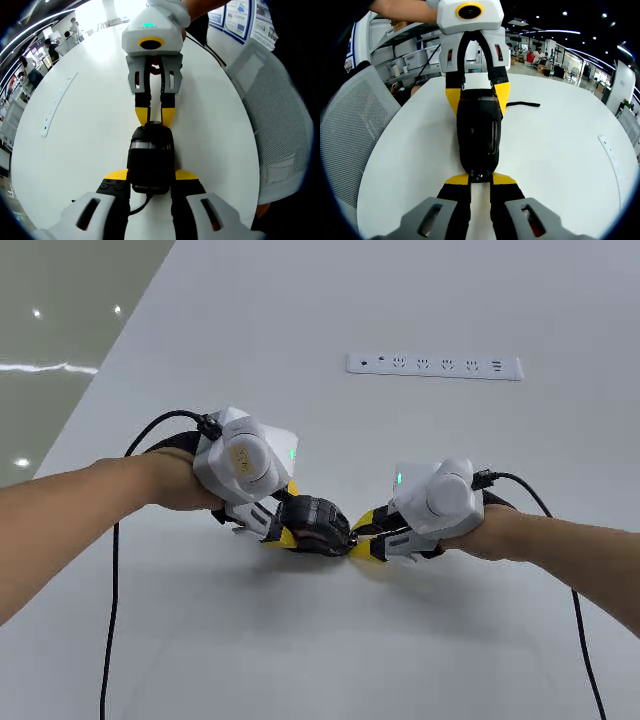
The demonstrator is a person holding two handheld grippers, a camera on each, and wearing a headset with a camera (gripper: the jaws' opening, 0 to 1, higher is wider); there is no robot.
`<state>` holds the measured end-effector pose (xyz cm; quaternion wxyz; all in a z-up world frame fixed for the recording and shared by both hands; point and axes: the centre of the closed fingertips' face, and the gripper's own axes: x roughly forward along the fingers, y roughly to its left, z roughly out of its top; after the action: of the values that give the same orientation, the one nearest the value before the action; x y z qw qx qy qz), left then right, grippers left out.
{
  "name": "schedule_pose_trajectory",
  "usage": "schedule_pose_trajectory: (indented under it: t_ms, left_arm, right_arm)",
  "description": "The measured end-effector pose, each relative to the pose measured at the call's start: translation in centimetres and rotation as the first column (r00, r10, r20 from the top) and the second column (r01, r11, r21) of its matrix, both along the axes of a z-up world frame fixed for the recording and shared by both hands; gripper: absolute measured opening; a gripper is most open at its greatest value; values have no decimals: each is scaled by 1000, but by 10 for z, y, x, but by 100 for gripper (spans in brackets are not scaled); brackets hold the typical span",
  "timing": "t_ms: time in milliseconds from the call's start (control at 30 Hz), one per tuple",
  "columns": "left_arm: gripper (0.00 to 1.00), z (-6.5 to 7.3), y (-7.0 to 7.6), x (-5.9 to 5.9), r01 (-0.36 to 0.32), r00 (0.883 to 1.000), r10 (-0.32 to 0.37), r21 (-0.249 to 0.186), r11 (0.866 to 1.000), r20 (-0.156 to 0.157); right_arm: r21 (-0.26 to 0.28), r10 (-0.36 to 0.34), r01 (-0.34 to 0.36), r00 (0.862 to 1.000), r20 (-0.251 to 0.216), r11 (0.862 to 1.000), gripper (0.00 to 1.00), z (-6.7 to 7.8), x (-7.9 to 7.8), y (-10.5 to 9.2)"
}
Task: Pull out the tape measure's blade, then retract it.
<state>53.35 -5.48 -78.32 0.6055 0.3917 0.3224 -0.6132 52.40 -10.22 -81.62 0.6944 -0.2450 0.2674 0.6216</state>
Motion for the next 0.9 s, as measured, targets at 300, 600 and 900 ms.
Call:
schedule_pose_trajectory:
  t_ms: [300,600,900]
  left_arm:
    - [26,2,1,-1,-7,1000,7,0,1000,-6]
    - [26,3,3,-2,-12,1000,12,3,1000,-7]
    - [26,3,5,-1,-16,1000,16,1,1000,-10]
  right_arm:
    - [-16,15,-15,1000,2,1000,12,2,0,0]
    - [-26,24,-24,1000,8,999,12,3,1,1]
    - [-26,21,-21,1000,3,999,12,4,1,1]
